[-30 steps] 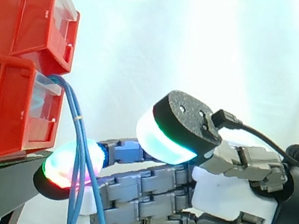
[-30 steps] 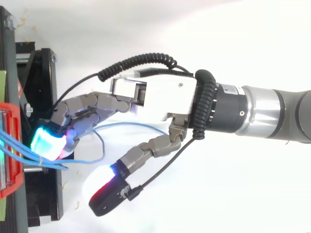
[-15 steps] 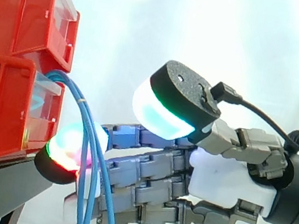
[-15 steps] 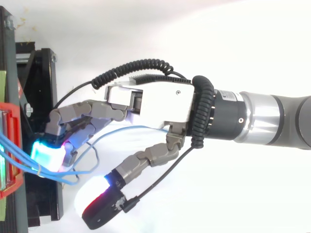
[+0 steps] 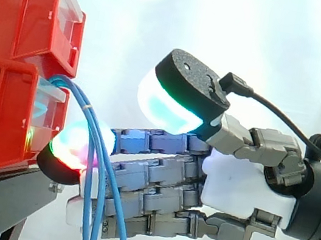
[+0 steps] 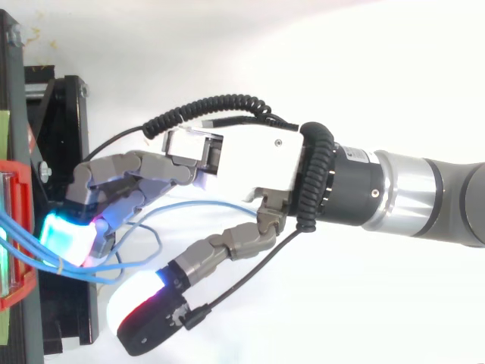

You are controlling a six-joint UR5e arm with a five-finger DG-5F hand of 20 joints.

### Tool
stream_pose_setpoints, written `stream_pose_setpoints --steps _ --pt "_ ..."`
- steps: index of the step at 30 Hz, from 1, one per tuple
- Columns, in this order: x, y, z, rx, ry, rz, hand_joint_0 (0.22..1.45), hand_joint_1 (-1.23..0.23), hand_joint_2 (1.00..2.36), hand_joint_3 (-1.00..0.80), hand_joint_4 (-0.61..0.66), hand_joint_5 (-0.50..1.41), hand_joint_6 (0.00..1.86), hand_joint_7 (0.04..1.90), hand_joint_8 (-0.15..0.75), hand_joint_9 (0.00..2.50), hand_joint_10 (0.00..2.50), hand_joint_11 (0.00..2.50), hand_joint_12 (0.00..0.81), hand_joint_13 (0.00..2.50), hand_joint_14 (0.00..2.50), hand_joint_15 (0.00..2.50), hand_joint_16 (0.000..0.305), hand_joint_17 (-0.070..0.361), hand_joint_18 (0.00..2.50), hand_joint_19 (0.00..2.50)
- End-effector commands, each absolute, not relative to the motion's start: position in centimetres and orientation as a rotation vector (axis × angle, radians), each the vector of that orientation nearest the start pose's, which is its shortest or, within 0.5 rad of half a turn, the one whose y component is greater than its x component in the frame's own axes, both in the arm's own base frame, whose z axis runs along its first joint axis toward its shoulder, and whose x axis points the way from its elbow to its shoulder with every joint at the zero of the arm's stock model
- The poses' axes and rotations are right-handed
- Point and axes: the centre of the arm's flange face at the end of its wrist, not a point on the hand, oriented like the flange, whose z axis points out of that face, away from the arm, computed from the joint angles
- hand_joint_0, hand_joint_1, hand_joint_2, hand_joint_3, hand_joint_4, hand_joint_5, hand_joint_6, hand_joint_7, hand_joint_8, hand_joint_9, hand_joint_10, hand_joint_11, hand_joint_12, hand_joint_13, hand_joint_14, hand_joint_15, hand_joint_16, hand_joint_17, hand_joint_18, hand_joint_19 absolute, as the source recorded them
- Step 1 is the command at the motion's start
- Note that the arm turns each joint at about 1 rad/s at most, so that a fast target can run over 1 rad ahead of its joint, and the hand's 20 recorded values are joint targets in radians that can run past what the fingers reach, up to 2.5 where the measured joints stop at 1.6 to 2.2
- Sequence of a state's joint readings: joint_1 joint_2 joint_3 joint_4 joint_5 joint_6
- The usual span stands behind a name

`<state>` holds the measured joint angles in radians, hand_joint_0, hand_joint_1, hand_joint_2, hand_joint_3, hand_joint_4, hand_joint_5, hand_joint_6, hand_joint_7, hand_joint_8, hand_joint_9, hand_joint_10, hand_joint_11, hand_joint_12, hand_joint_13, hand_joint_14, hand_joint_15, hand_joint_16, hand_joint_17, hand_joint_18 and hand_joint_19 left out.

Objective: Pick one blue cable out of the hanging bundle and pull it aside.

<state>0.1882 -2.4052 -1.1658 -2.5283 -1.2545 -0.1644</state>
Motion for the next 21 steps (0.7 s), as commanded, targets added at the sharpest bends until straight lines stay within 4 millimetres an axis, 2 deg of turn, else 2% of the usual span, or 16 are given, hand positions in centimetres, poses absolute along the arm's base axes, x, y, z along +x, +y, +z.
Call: stream_pose_setpoints --steps 1,3,5,21 --pt "80.0 -1.4 19.5 1.115 1.012 1.123 0.54 -0.76 1.0 -0.5 0.27 -0.09 0.5 1.1 0.308 0.81 0.02 0.6 0.366 0.69 0.02 0.51 0.038 0.085 0.42 0.46" --pt "80.0 -1.4 18.9 1.125 1.011 1.126 0.54 -0.76 1.0 -0.5 0.28 -0.09 0.5 1.11 0.308 0.81 0.02 0.6 0.366 0.69 0.02 0.51 0.038 0.085 0.42 0.46" --pt "80.3 -1.2 17.3 1.157 0.991 1.163 0.54 -0.76 1.0 -0.5 0.27 -0.09 0.5 1.11 0.308 0.82 0.02 0.61 0.366 0.7 0.02 0.52 0.038 0.085 0.42 0.46" --pt "80.7 -0.4 17.6 1.141 0.98 1.179 0.58 -0.8 1.0 -0.47 0.23 -0.08 0.5 1.24 0.3 0.81 0.02 0.61 0.361 0.7 0.02 0.52 0.036 0.082 0.43 0.47"
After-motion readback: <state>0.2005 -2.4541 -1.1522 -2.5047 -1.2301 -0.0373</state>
